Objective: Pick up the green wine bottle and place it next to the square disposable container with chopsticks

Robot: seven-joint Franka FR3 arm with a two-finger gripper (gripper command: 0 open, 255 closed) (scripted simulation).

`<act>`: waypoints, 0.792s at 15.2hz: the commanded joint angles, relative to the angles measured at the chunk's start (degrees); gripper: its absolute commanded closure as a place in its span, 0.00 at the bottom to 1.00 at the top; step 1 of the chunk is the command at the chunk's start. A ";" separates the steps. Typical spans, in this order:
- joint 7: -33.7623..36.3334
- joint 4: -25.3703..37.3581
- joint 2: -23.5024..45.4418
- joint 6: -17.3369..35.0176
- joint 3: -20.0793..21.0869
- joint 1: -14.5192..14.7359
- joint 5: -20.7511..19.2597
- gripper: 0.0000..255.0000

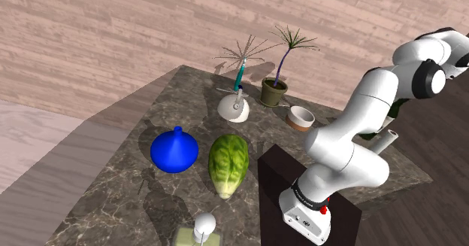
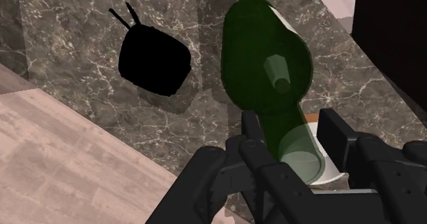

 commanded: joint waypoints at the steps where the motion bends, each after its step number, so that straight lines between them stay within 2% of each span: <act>1: -0.87 -3.44 -0.66 2.14 -0.58 1.85 -0.57 1.00; 12: -4.06 -15.89 -1.73 11.18 -1.76 7.72 -1.37 1.00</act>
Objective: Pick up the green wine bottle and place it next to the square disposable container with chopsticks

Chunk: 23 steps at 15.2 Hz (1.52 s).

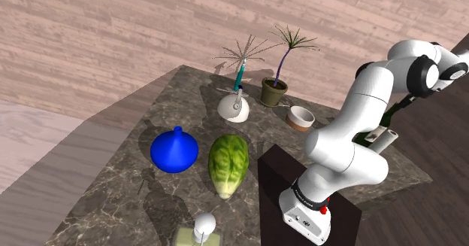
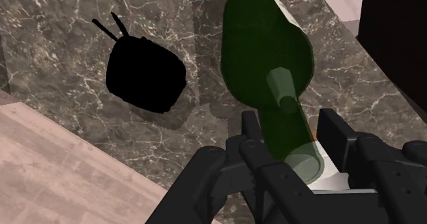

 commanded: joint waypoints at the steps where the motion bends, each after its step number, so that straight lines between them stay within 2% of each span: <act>1: -0.50 -1.98 -0.11 1.58 -0.13 0.89 0.00 1.00; 7: -2.16 -7.17 0.32 6.12 0.02 2.67 0.60 1.00; 15: -2.16 -7.17 0.32 6.12 0.03 2.67 0.60 1.00; 16: -2.16 -7.16 0.32 6.12 0.03 2.66 0.60 0.00; 21: -2.16 -7.16 0.32 6.12 0.03 2.66 0.60 0.00; 23: -1.36 -3.78 -0.25 2.84 -0.27 1.30 -0.01 0.00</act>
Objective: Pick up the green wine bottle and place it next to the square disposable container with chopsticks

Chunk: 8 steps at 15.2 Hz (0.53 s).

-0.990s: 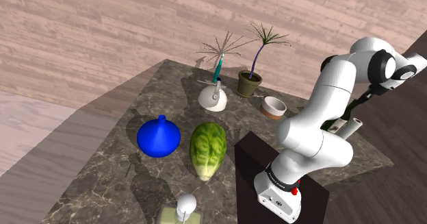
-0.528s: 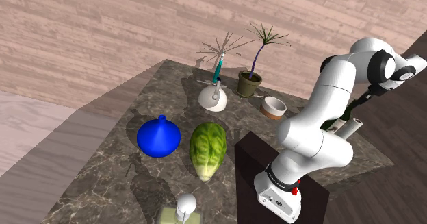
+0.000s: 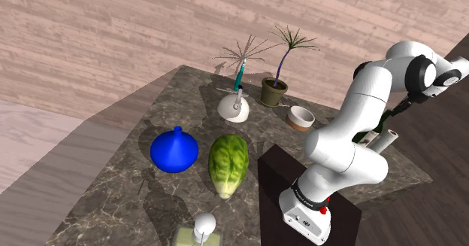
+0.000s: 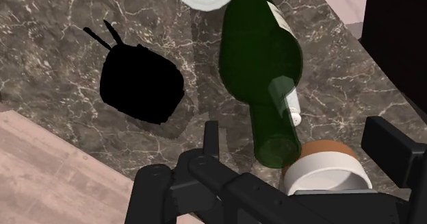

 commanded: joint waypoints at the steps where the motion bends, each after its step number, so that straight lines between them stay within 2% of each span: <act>1: 0.83 2.99 -0.60 -2.98 -0.27 -1.07 -0.54 0.00; 2: 1.16 4.63 -0.66 -4.40 -0.27 -1.85 -0.62 0.00; 8: 1.16 4.63 -0.67 -4.40 -0.27 -1.85 -0.62 0.00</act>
